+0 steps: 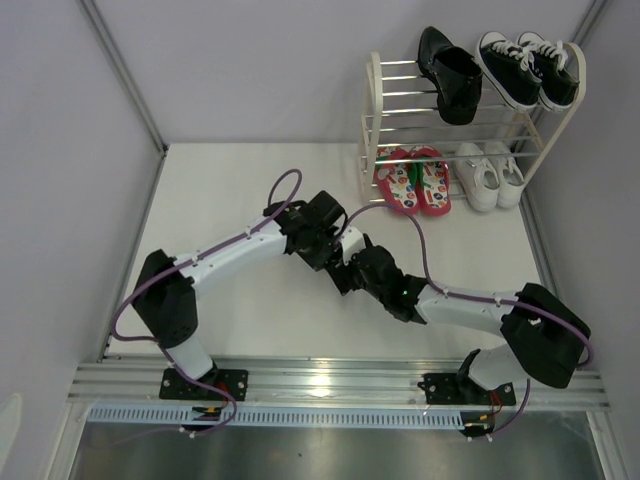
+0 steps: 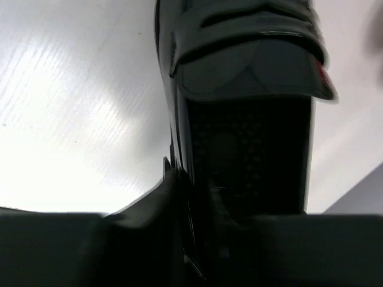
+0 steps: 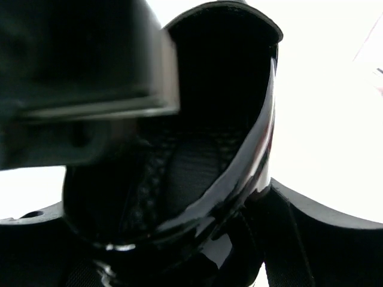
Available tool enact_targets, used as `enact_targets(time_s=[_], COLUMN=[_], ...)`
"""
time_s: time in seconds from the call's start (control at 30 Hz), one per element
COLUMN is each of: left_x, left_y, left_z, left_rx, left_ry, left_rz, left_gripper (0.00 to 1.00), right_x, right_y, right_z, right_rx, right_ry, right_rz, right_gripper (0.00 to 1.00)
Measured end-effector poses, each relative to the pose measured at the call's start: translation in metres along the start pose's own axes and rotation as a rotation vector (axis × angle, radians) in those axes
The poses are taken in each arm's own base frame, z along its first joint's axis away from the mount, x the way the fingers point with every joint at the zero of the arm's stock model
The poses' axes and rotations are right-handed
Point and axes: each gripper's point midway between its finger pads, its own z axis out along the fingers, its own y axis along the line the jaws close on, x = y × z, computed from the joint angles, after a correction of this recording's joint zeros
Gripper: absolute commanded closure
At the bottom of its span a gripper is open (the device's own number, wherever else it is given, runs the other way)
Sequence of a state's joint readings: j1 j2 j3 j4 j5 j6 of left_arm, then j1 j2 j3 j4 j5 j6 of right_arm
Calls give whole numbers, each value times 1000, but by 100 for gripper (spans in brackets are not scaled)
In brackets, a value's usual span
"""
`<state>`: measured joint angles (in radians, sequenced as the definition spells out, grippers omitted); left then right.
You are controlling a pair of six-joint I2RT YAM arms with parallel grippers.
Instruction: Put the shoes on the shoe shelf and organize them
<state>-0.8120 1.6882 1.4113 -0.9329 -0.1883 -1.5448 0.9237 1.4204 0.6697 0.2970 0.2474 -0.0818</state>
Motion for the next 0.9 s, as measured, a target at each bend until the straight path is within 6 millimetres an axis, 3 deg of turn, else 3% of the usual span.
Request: enact_targets(time_s=[0.07, 0.17, 0.37, 0.5, 0.67, 0.77, 0.9], left_x=[-1, -6, -29, -61, -98, -108, -107], left_y=[-3, -3, 7, 36, 101, 131, 151], left_z=[-6, -17, -33, -28, -24, -27, -29], left_rx=[23, 44, 60, 6, -90, -116, -128], left_ry=[0, -21, -59, -109, -195, -244, -266], left_rz=[9, 22, -20, -89, -189, -219, -218], left_gripper=[42, 28, 14, 12, 12, 12, 12], right_x=[2, 1, 9, 12, 6, -21, -92], right_y=[-2, -4, -15, -20, -32, -42, -48], right_z=[-1, -6, -21, -26, -36, -47, -60], right_rx=[8, 10, 18, 27, 45, 56, 43], right_ry=[10, 4, 14, 23, 36, 12, -115], right_rz=[1, 10, 65, 93, 148, 178, 196], right_gripper=[100, 100, 100, 100, 100, 100, 100])
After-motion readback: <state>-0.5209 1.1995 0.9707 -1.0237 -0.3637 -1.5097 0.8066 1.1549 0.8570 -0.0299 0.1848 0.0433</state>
